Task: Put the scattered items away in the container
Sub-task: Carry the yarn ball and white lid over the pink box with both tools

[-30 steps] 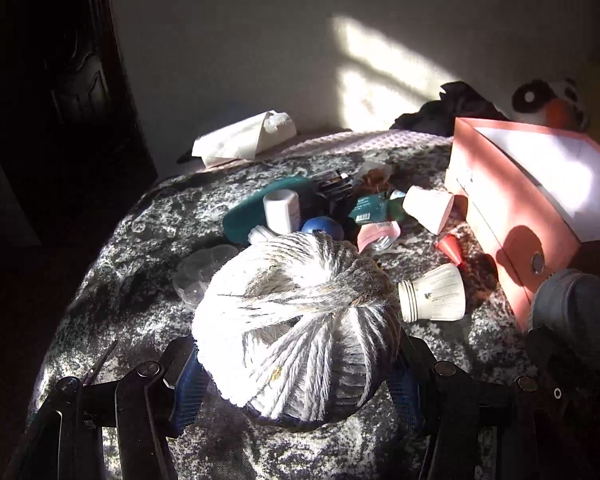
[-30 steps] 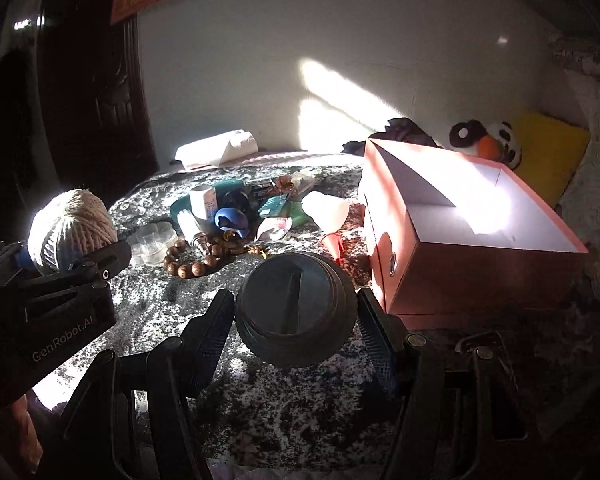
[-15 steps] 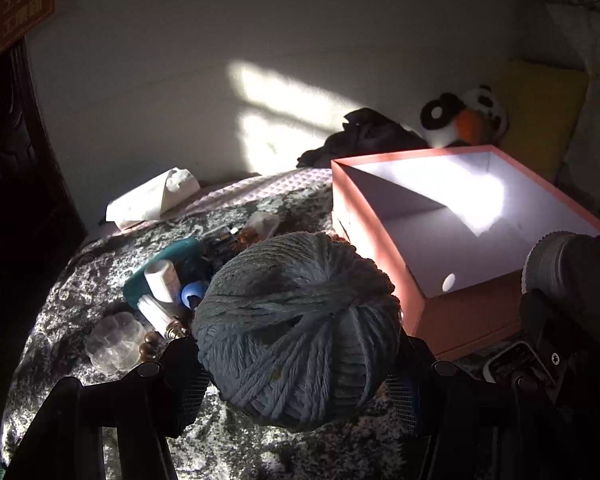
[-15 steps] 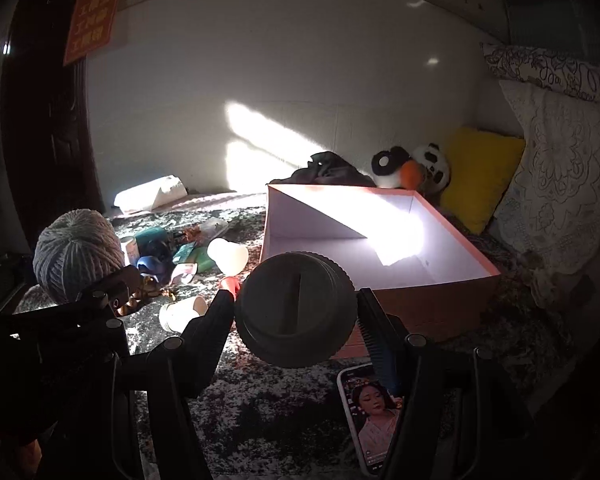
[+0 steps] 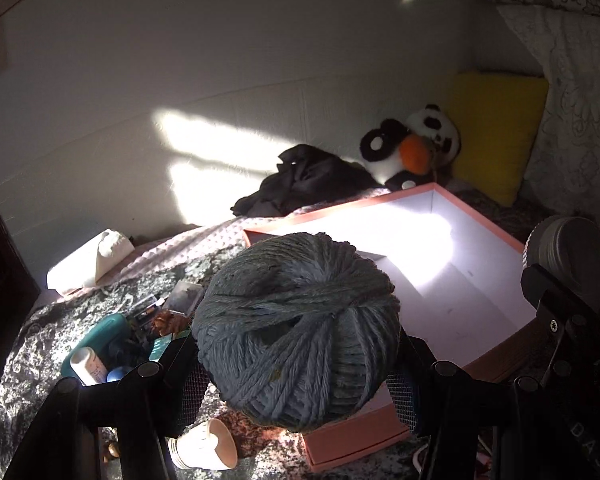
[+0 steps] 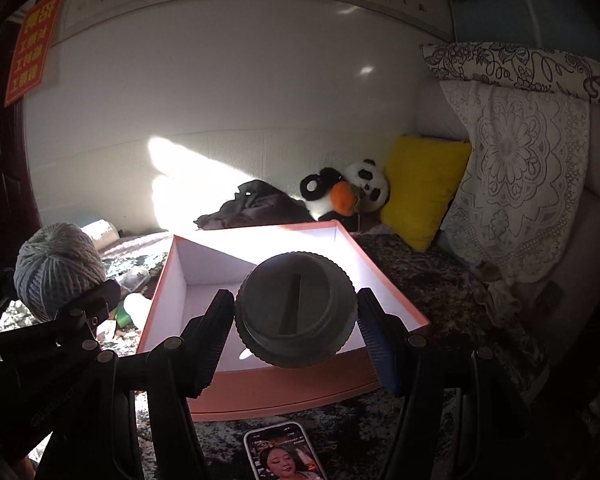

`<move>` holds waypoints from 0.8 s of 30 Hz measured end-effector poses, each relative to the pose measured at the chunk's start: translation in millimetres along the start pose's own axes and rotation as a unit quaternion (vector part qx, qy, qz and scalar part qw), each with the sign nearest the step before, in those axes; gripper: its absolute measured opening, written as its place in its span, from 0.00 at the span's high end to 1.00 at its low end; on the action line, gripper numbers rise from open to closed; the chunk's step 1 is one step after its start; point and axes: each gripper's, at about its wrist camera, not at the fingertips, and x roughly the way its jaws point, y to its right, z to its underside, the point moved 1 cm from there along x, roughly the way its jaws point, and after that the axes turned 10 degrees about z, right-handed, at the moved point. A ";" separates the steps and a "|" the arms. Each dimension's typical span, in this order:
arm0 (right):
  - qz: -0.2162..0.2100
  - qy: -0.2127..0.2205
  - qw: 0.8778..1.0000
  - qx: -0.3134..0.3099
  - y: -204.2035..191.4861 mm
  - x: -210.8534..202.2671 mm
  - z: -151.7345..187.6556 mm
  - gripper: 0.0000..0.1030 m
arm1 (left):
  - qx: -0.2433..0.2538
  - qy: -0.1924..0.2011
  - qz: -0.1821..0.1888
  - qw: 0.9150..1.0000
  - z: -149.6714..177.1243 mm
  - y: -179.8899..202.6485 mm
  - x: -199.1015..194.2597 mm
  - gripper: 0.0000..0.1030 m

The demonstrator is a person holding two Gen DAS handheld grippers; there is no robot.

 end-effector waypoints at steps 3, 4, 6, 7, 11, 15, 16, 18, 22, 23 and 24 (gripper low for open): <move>0.004 -0.006 1.000 0.006 9.9 29.7 -15.6 0.36 | 0.001 -0.005 0.003 1.000 -12.2 -0.9 22.1 0.38; 0.005 -0.008 1.000 0.008 12.2 41.6 -20.9 0.36 | 0.002 -0.007 0.003 1.000 -15.5 -1.4 29.8 0.38; 0.007 -0.013 1.000 0.012 15.7 65.0 -31.2 0.36 | 0.003 -0.014 0.003 1.000 -19.5 -3.8 47.5 0.38; 0.008 -0.016 1.000 0.013 16.7 76.4 -35.8 0.36 | 0.004 -0.018 0.003 1.000 -20.9 -4.5 56.7 0.38; 0.006 -0.029 0.999 0.018 16.8 118.3 -51.3 0.36 | 0.006 -0.038 0.005 0.999 -24.0 -6.1 95.5 0.38; 0.006 -0.056 0.998 0.017 10.6 160.9 -54.1 0.36 | 0.011 -0.059 0.006 0.998 -27.3 -5.8 133.4 0.38; 0.006 -0.064 0.998 0.016 8.2 171.2 -53.2 0.36 | 0.012 -0.065 0.005 0.998 -27.9 -6.4 142.7 0.38; 0.006 -0.083 0.996 0.010 2.2 190.1 -46.9 0.36 | 0.013 -0.079 0.005 0.997 -28.5 -8.3 160.3 0.38; 0.008 -0.116 0.993 -0.001 -9.6 223.3 -34.1 0.36 | 0.014 -0.106 0.004 0.994 -27.8 -11.7 188.6 0.38; 0.006 -0.120 0.993 -0.002 -11.4 228.5 -31.7 0.36 | 0.015 -0.112 0.003 0.994 -27.3 -12.4 194.3 0.38; 0.004 -0.124 0.992 -0.003 -13.0 233.6 -29.5 0.36 | 0.015 -0.117 0.001 0.993 -26.7 -13.2 199.9 0.38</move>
